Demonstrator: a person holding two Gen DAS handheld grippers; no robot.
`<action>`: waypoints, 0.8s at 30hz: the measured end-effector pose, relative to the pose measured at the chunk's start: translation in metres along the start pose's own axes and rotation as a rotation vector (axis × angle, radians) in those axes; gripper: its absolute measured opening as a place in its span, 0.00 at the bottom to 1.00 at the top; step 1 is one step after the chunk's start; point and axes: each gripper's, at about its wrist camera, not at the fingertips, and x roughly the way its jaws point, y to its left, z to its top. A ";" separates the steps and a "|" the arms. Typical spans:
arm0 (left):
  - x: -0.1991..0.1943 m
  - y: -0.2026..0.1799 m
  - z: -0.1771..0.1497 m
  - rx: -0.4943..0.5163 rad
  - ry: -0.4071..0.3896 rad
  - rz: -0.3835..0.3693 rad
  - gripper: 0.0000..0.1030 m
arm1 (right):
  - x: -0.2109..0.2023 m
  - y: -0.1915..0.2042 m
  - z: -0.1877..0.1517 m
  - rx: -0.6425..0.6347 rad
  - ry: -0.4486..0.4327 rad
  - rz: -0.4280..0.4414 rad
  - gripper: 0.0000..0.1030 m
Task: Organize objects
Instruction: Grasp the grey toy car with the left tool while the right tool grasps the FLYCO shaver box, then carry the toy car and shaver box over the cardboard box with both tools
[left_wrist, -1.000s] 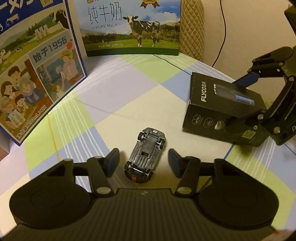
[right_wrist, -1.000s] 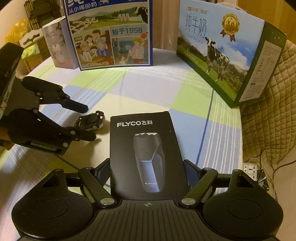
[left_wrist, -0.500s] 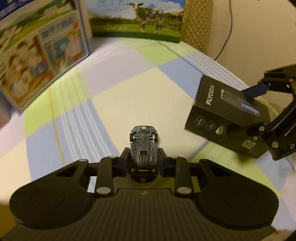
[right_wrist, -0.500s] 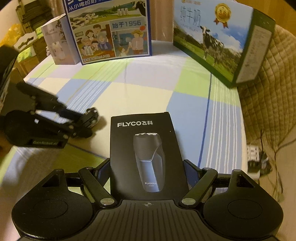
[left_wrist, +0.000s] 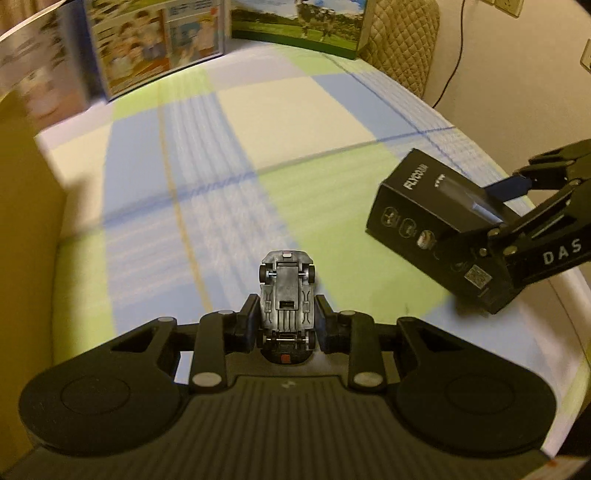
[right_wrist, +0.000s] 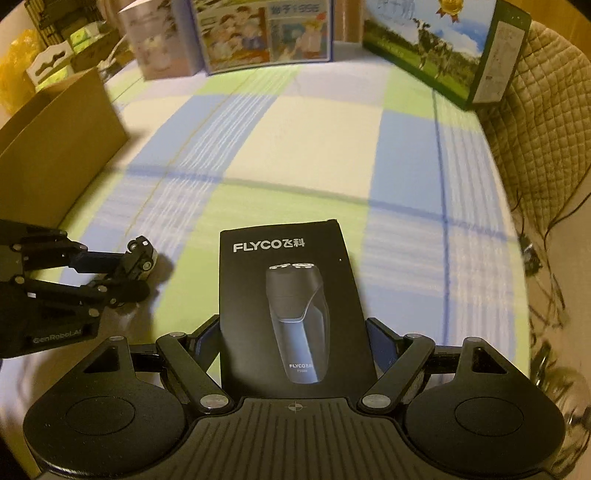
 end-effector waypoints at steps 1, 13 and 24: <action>-0.005 0.001 -0.008 -0.011 -0.016 0.004 0.25 | -0.002 0.004 -0.005 0.008 -0.009 -0.012 0.76; -0.020 0.001 -0.032 -0.017 -0.116 0.051 0.28 | 0.009 0.025 -0.034 0.010 -0.032 -0.059 0.76; -0.016 -0.002 -0.031 -0.011 -0.139 0.041 0.31 | 0.007 0.019 -0.029 0.038 -0.058 -0.039 0.77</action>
